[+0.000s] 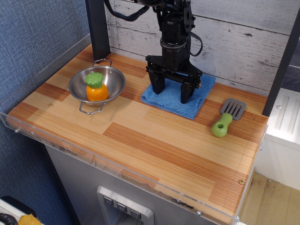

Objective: Slide the blue rag forward to the edge of the table.

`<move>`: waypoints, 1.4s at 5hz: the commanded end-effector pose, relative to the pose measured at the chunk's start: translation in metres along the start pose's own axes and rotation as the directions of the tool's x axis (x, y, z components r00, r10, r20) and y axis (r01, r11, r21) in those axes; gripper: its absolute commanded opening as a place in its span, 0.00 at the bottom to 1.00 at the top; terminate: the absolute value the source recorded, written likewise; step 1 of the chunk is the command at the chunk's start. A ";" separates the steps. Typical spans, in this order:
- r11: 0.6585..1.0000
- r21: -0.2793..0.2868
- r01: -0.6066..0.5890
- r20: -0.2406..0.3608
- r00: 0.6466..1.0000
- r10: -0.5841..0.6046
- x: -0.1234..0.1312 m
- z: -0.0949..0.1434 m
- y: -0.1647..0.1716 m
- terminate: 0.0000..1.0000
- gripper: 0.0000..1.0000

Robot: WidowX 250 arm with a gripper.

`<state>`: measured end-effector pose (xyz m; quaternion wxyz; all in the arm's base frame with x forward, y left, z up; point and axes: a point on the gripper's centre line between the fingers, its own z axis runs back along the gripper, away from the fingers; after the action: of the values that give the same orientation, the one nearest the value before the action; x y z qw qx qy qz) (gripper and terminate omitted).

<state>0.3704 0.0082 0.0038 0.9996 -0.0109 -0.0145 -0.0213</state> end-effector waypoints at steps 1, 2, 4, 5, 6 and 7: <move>1.000 -0.008 -0.004 -0.073 0.997 0.004 -0.030 -0.005 0.004 0.00 1.00; 1.000 -0.001 0.009 -0.100 0.995 -0.009 -0.044 -0.003 0.003 0.00 1.00; 1.000 -0.024 -0.003 -0.163 0.987 -0.001 -0.083 0.001 0.002 0.00 1.00; 1.000 -0.013 -0.019 -0.179 0.984 0.016 -0.098 0.000 0.001 0.00 1.00; 0.999 0.019 -0.026 -0.130 0.991 0.028 -0.112 0.002 0.003 0.00 1.00; 0.999 0.022 0.042 -0.109 0.993 -0.040 -0.125 0.004 0.001 0.00 1.00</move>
<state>0.2480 0.0141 0.0042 0.9987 0.0020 0.0333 -0.0387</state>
